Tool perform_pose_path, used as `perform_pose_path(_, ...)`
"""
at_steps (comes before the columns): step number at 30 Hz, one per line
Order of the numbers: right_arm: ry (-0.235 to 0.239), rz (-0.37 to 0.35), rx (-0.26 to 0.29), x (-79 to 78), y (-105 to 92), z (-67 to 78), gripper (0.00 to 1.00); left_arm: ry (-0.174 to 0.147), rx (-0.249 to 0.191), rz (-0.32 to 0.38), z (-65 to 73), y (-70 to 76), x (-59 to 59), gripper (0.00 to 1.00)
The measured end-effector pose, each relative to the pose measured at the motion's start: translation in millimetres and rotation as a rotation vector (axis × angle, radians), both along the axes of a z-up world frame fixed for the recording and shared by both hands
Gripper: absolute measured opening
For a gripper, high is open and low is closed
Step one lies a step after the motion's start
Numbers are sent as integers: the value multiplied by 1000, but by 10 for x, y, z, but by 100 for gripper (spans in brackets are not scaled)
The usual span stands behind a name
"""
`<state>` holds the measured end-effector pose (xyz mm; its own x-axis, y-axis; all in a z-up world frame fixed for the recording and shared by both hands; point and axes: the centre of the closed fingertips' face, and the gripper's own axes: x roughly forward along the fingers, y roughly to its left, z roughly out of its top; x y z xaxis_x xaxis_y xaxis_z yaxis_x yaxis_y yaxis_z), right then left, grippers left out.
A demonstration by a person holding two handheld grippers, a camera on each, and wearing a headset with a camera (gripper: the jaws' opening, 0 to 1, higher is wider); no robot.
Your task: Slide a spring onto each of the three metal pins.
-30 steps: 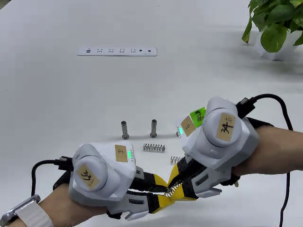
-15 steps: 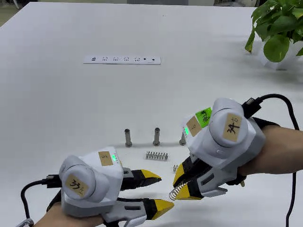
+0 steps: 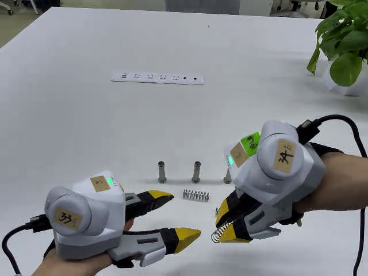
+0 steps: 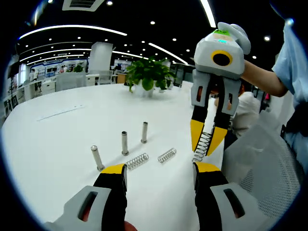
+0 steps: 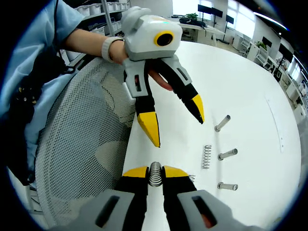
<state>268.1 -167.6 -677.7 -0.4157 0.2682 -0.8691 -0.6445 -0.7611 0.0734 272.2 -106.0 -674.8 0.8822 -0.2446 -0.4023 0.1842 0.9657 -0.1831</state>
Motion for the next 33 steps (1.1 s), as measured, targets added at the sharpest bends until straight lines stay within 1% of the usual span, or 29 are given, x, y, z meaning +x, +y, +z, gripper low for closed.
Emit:
perform_pose_path(2, -9, 9, 1, 20, 19, 12, 12, 5, 1, 12, 2, 39, -4, 62)
perform_pose_path(4, -17, 18, 2, 45, 51, 38, 12, 7, 31, 55, 9, 130, -4, 69)
perform_pose_path(6, -23, 26, 4, 72, 91, 65, 12, 11, 48, 83, 13, 191, -9, 81)
perform_pose_path(7, -30, 33, 4, 85, 114, 80, 12, 18, 58, 111, 9, 244, -16, 86)
perform_pose_path(8, -37, 40, 5, 95, 128, 87, 12, 19, 64, 125, 6, 280, -21, 91)
perform_pose_path(9, -43, 47, 5, 104, 141, 93, 12, 14, 69, 131, 10, 300, -23, 96)
perform_pose_path(10, -51, 58, 2, 113, 158, 107, 12, 11, 78, 149, 8, 358, -41, 100)
perform_pose_path(12, -61, 73, 2, 129, 197, 130, 12, 6, 81, 162, -2, 446, -92, 100)
perform_pose_path(15, -78, 93, -1, 167, 269, 136, 12, -4, 94, 188, -11, 530, -101, 100)
perform_pose_path(16, -83, 96, 0, 175, 288, 141, 12, -5, 95, 197, -27, 571, -111, 100)
perform_pose_path(17, -86, 100, -1, 172, 310, 153, 12, 8, 94, 200, -44, 603, -121, 100)
perform_pose_path(18, -88, 106, -2, 173, 325, 160, 12, 9, 97, 203, -38, 613, -126, 100)
perform_pose_path(21, -98, 121, 7, 188, 407, 181, 12, -1, 102, 214, -32, 697, -146, 100)
perform_pose_path(22, -103, 125, 10, 199, 457, 193, 12, 0, 103, 218, -38, 701, -136, 100)
perform_pose_path(24, -113, 129, 25, 217, 534, 211, 12, 12, 111, 224, -60, 711, -131, 100)
perform_pose_path(25, -117, 133, 31, 228, 588, 226, 12, 11, 111, 225, -67, 718, -131, 100)
perform_pose_path(29, -132, 153, 43, 259, 747, 275, 12, 13, 98, 227, -89, 746, -145, 100)
perform_pose_path(33, -159, 178, 55, 294, 920, 349, 12, 33, 118, 230, -124, 772, -169, 100)
